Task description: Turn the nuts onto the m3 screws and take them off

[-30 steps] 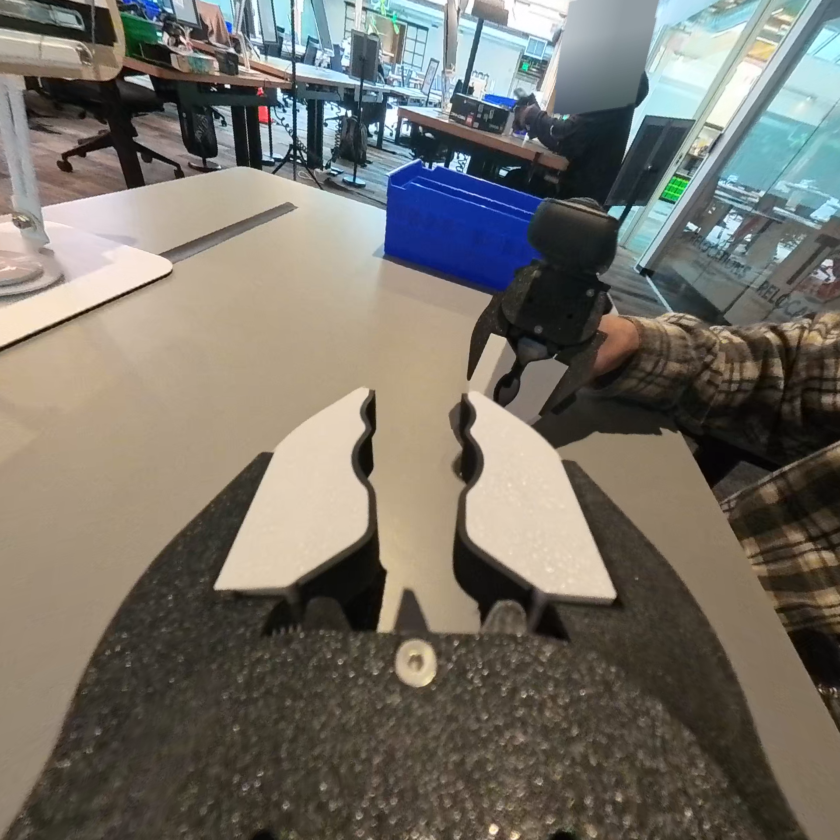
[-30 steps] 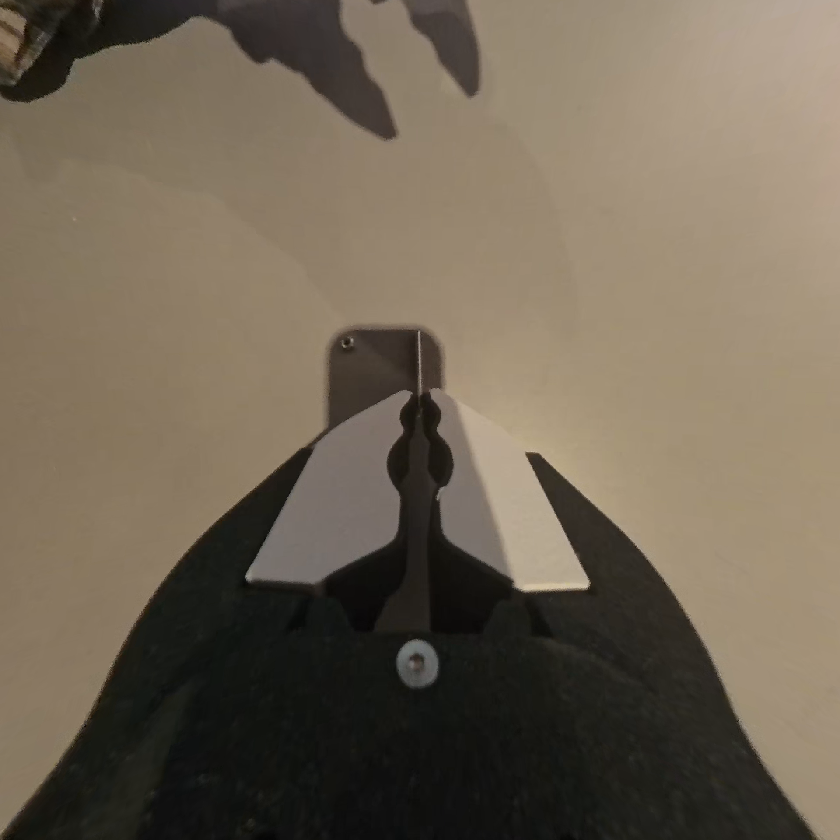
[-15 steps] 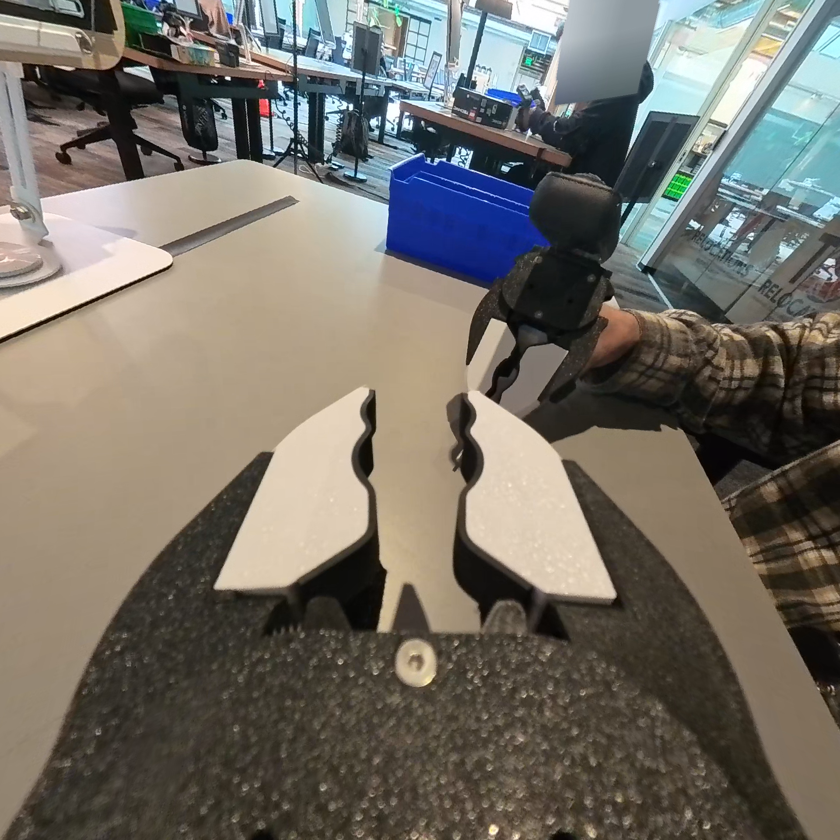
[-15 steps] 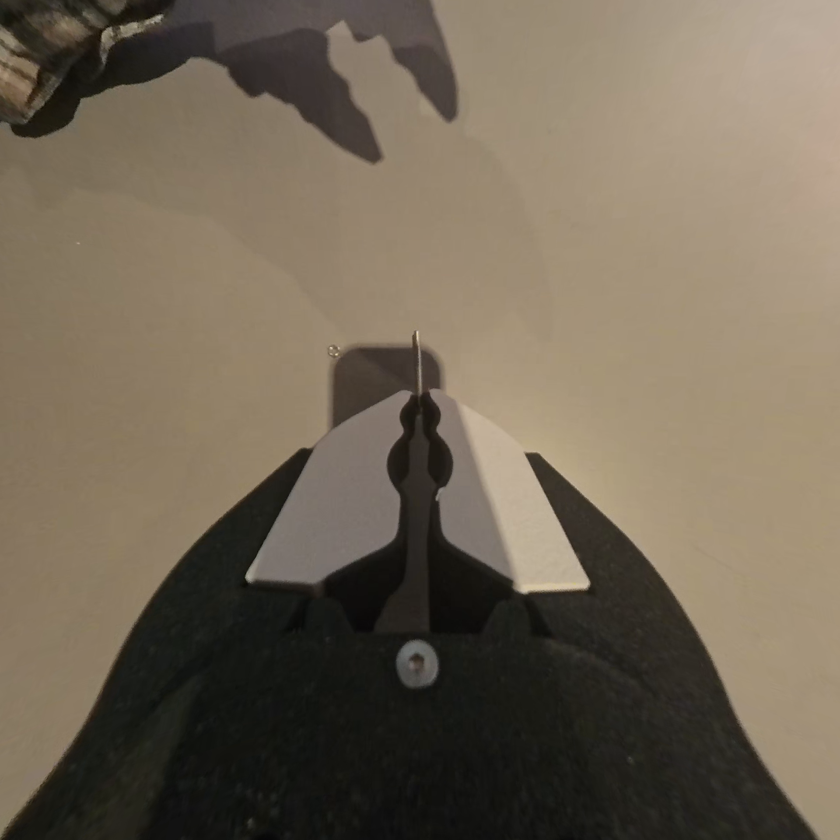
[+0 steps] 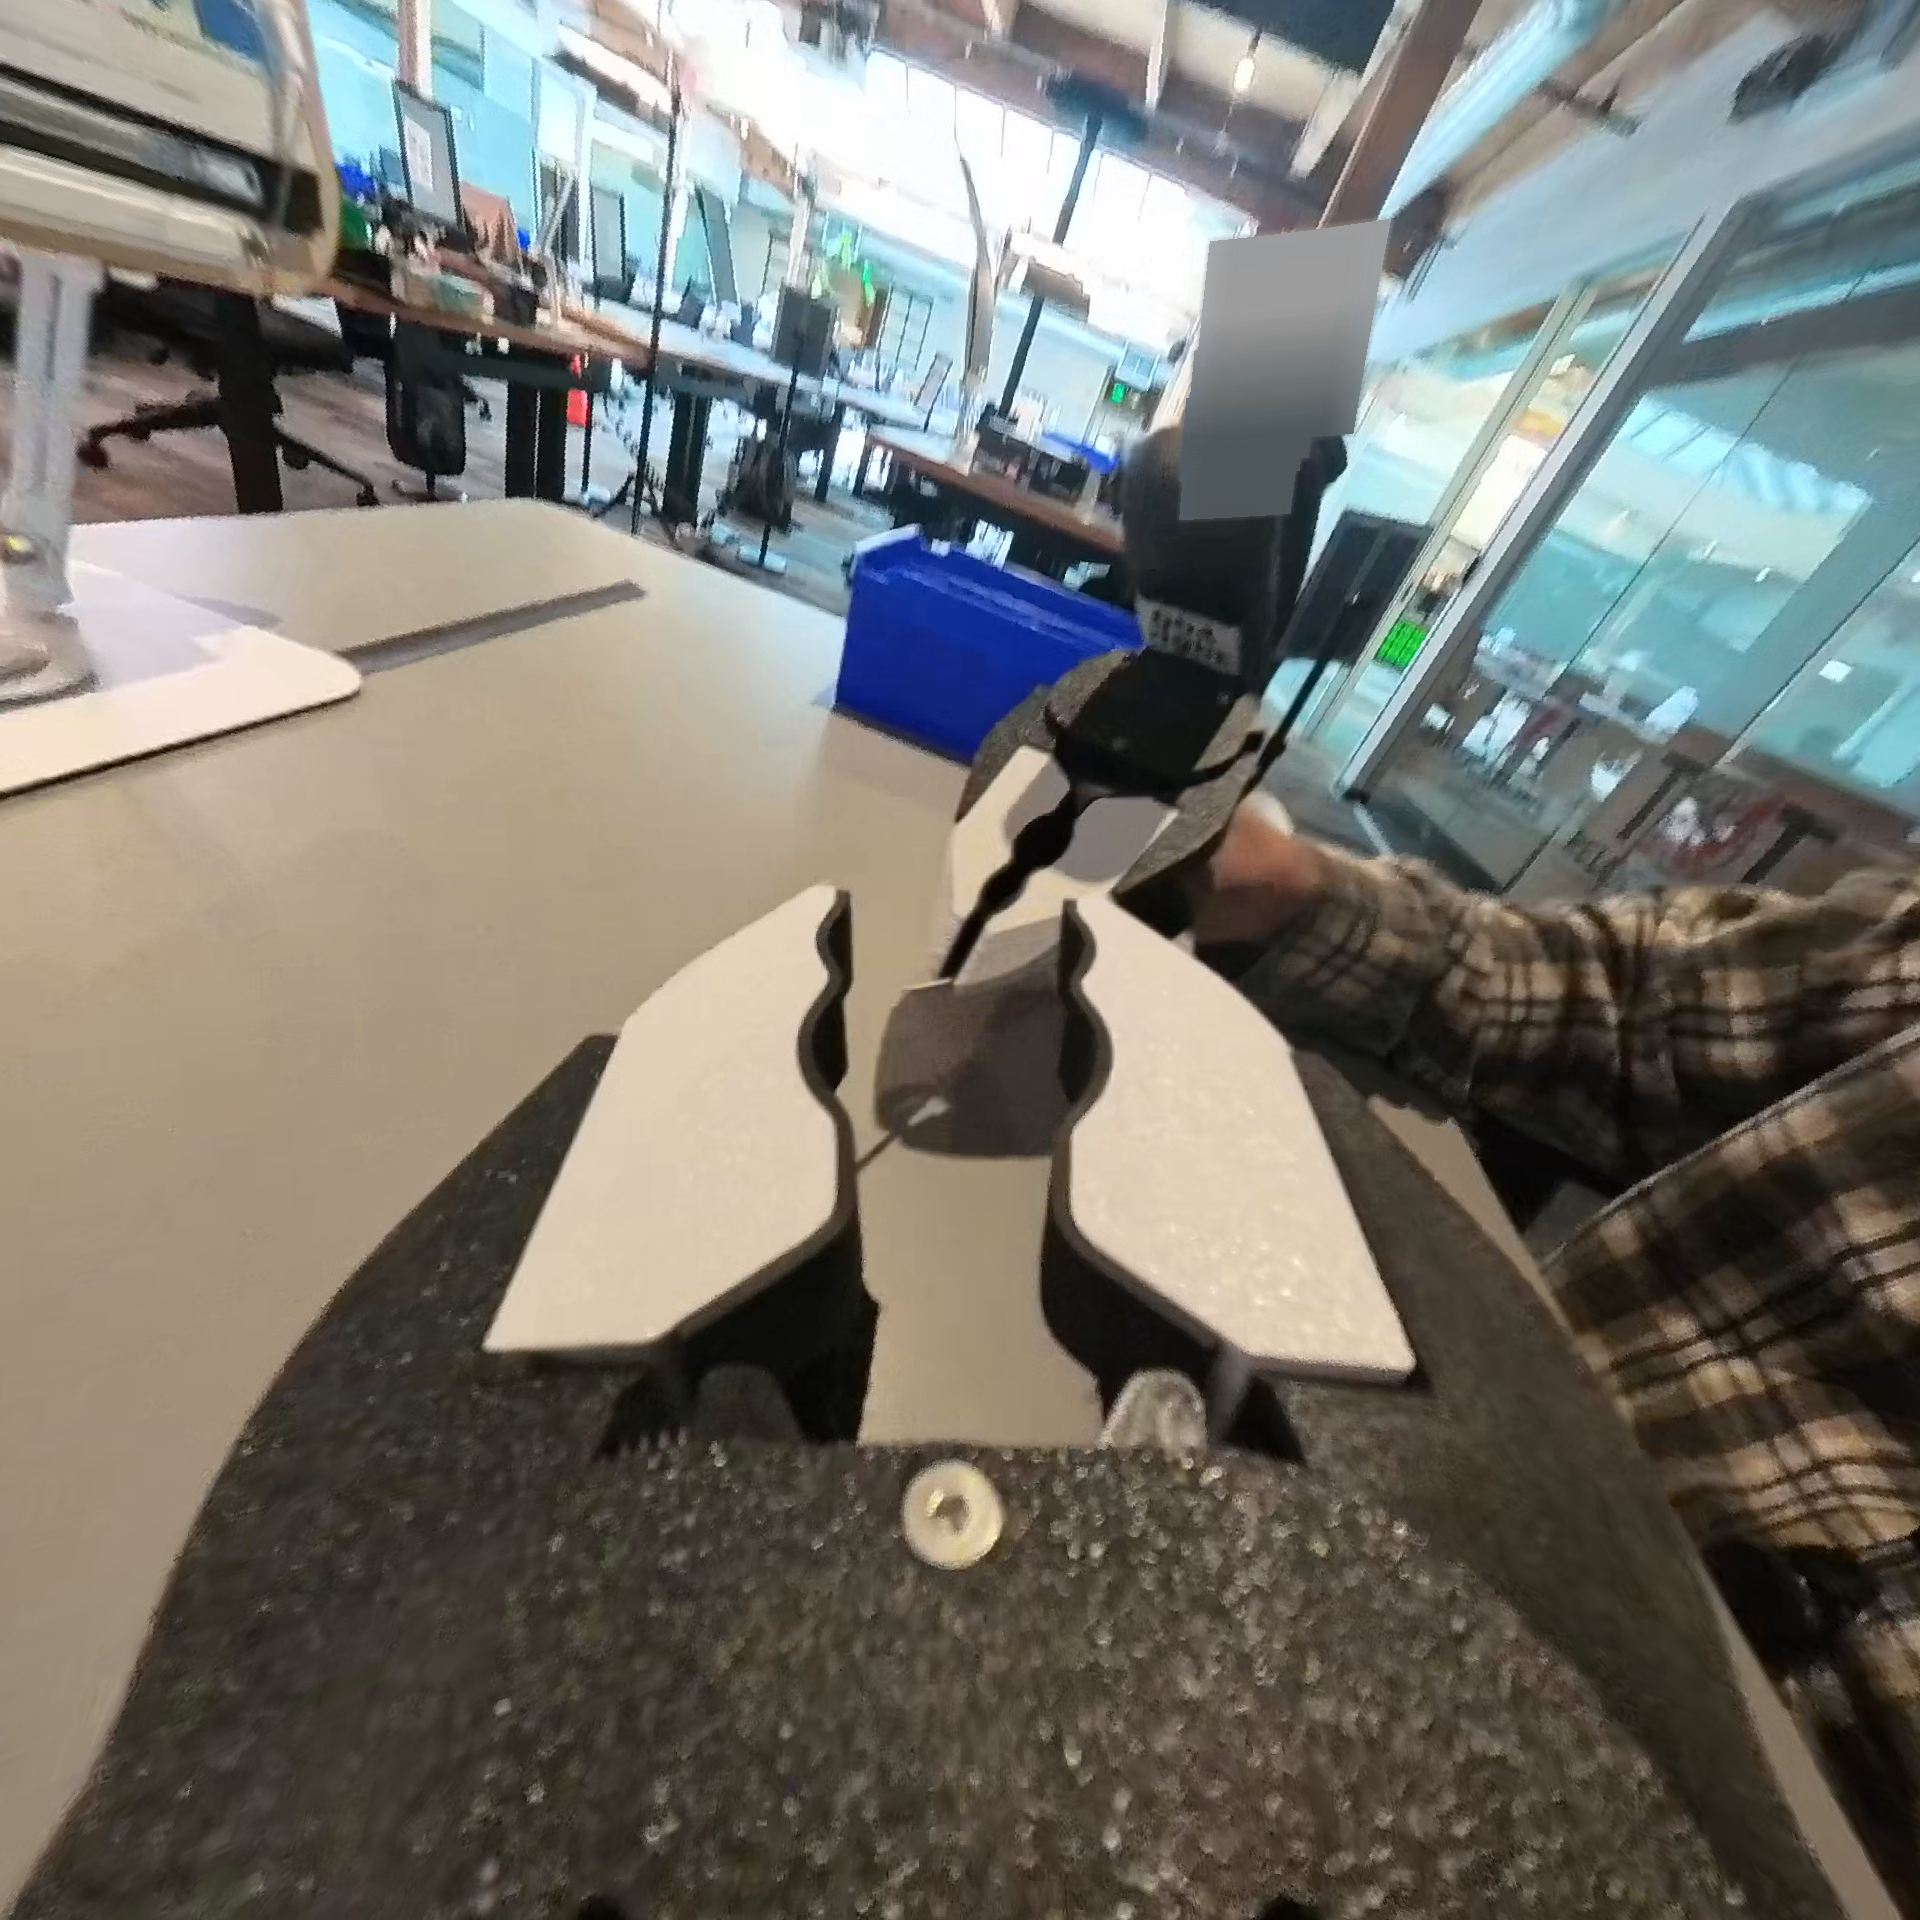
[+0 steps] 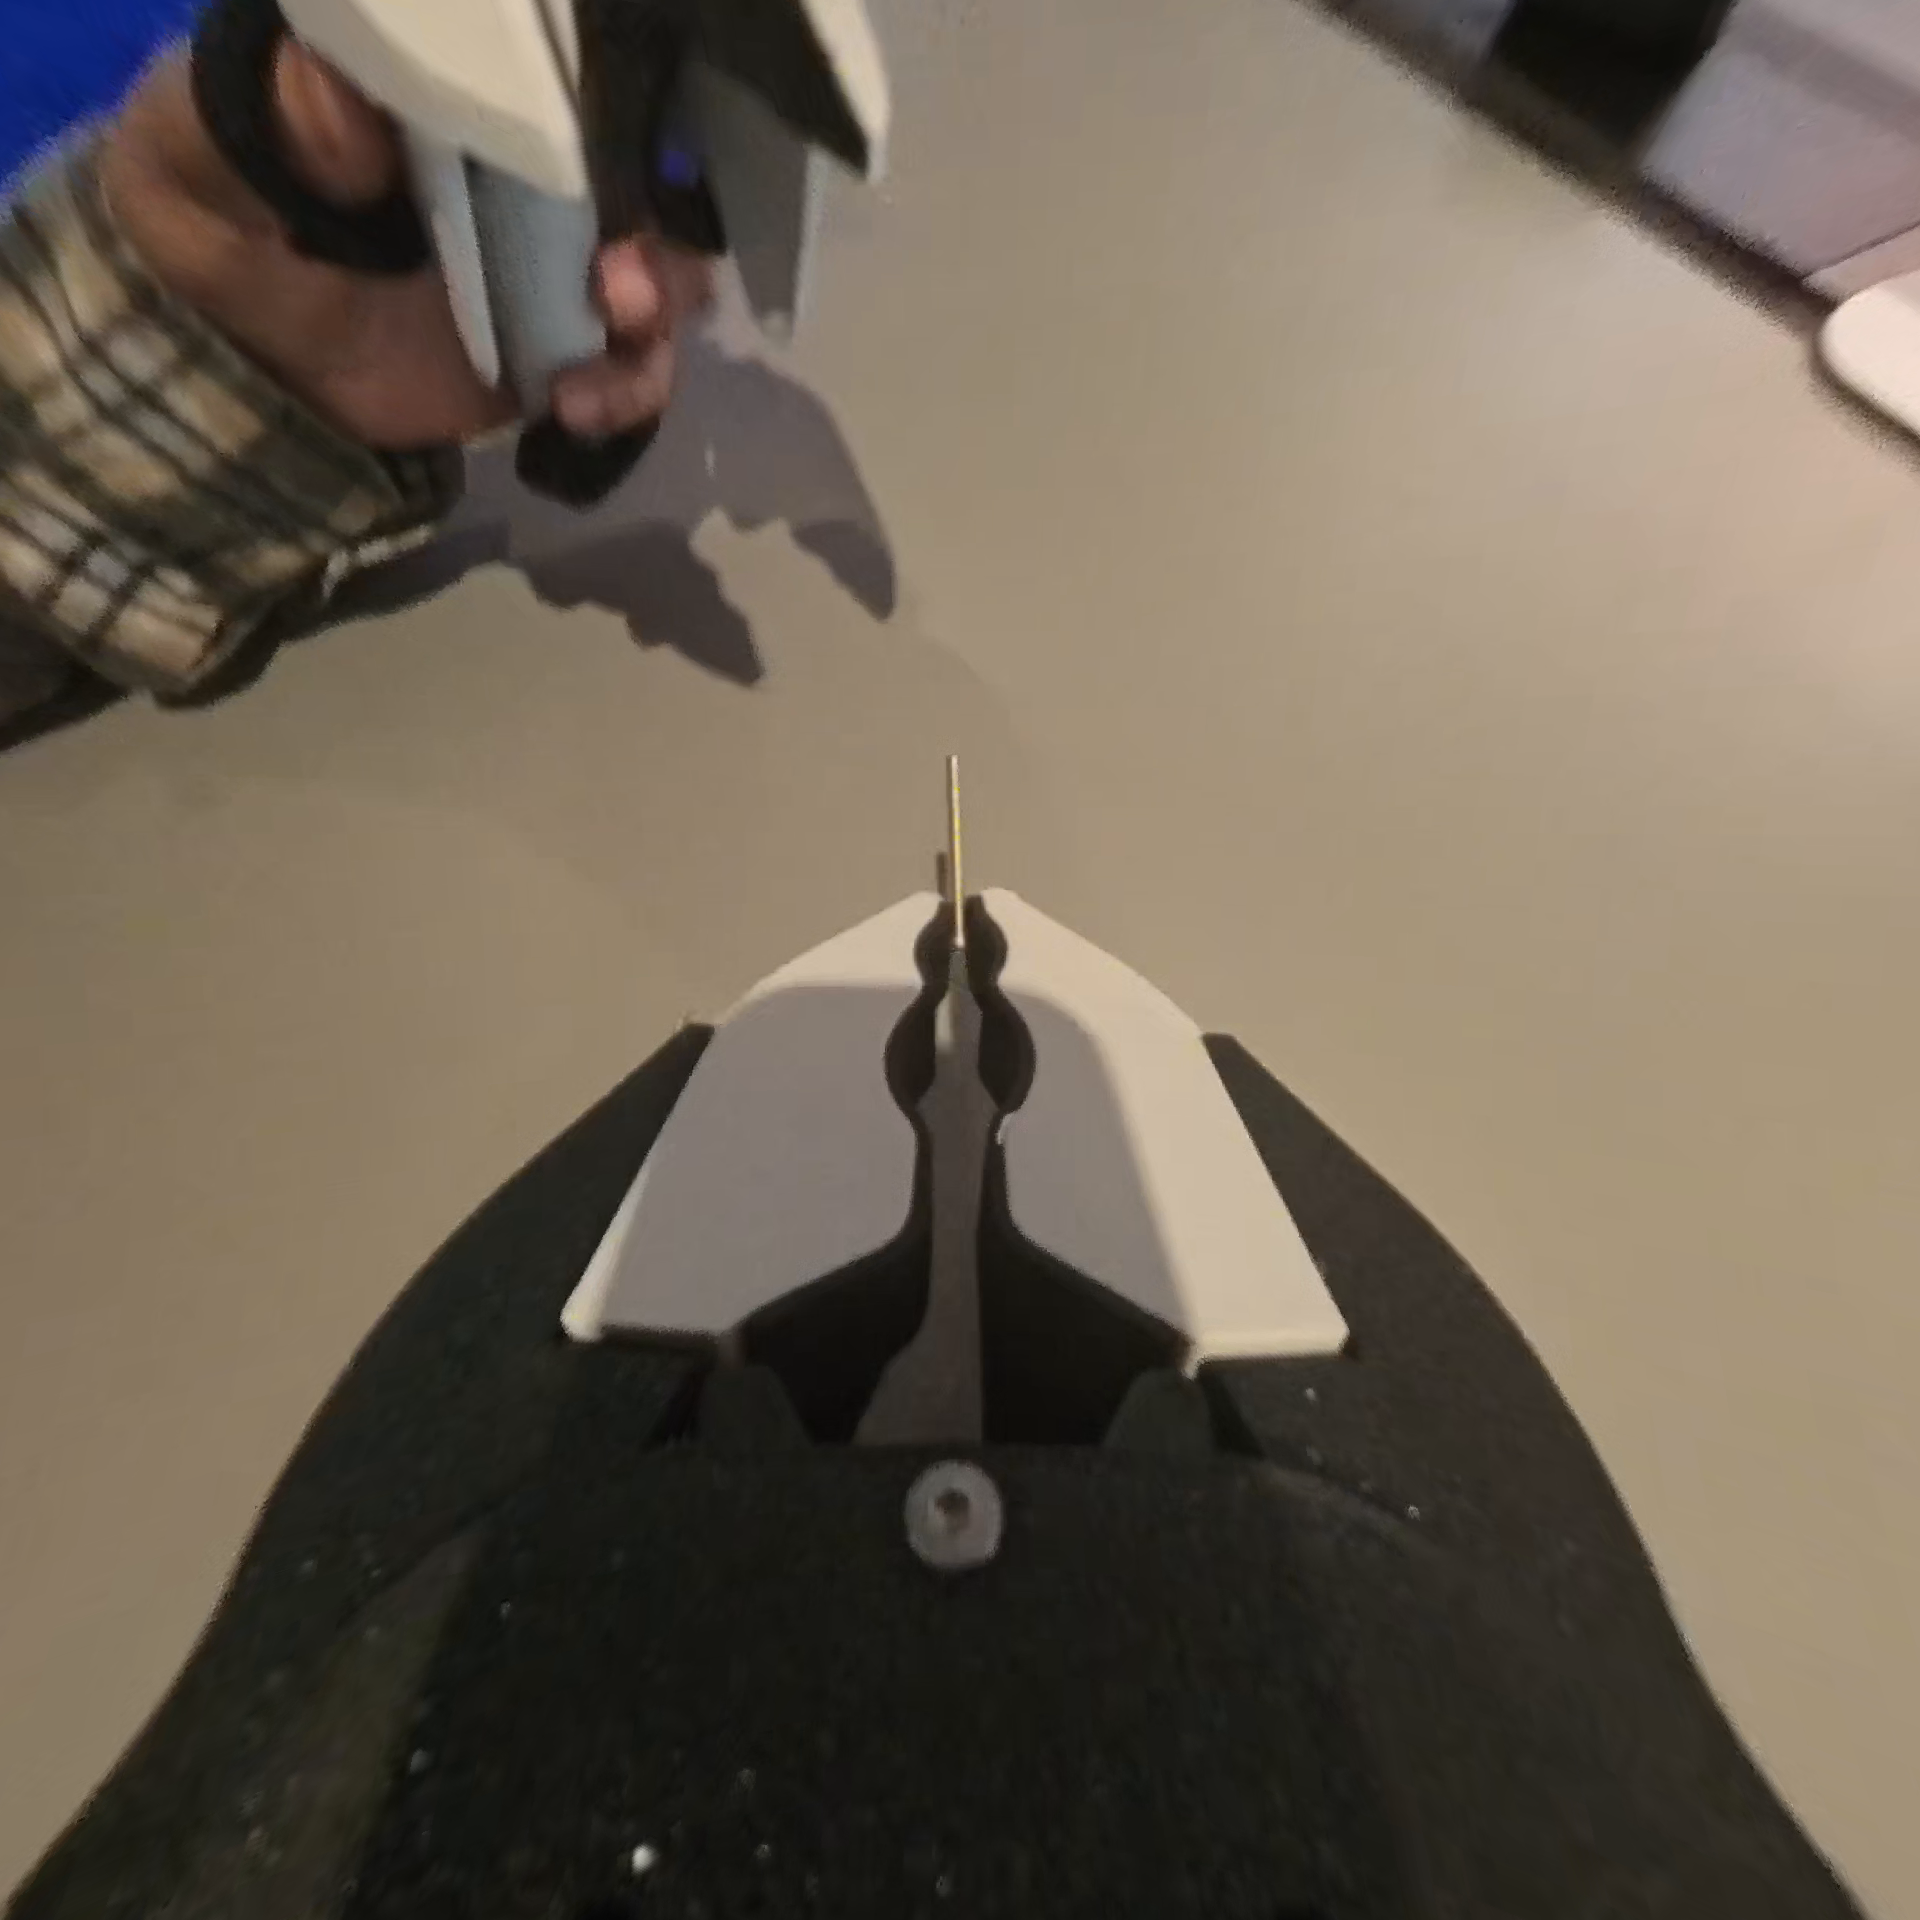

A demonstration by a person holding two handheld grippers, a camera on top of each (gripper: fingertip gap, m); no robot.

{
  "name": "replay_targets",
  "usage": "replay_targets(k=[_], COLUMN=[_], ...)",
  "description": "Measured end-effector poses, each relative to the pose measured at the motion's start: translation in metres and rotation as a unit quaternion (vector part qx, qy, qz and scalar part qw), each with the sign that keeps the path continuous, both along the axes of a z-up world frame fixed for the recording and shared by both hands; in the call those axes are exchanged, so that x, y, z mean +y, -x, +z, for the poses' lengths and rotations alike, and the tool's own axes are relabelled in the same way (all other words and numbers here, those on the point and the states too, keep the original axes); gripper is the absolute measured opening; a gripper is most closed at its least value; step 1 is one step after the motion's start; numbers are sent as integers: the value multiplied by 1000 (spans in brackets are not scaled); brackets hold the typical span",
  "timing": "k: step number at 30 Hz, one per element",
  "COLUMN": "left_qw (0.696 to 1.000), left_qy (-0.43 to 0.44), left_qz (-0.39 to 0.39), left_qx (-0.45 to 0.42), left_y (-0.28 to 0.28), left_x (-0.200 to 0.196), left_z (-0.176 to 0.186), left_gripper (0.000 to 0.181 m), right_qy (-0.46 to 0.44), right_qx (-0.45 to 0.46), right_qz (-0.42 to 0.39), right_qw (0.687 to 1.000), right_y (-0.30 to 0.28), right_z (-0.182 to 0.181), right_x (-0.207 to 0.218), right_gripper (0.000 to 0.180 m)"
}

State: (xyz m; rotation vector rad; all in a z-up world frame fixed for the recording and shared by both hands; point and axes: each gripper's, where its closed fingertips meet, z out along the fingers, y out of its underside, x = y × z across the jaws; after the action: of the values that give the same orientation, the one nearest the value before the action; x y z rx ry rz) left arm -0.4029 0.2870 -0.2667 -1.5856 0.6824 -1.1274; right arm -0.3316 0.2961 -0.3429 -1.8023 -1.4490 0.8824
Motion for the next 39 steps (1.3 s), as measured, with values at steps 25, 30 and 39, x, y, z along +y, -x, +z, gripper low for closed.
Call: replay_targets(k=[25, 30, 39], left_qw=[978, 978, 978], left_qy=[-23, -25, -26], left_qz=[-11, -13, -25], left_qx=[-209, -208, -204], left_y=[-12, -15, -19], left_x=[-13, -14, -18], left_z=[51, 52, 52], left_gripper=[30, 28, 20], right_qy=[140, 141, 151], right_qx=[431, 434, 448], right_qz=[45, 61, 68], right_qw=[890, 888, 878], right_y=[44, 50, 54], right_z=[99, 101, 106], right_x=[-18, -28, -34], right_gripper=[2, 2, 2])
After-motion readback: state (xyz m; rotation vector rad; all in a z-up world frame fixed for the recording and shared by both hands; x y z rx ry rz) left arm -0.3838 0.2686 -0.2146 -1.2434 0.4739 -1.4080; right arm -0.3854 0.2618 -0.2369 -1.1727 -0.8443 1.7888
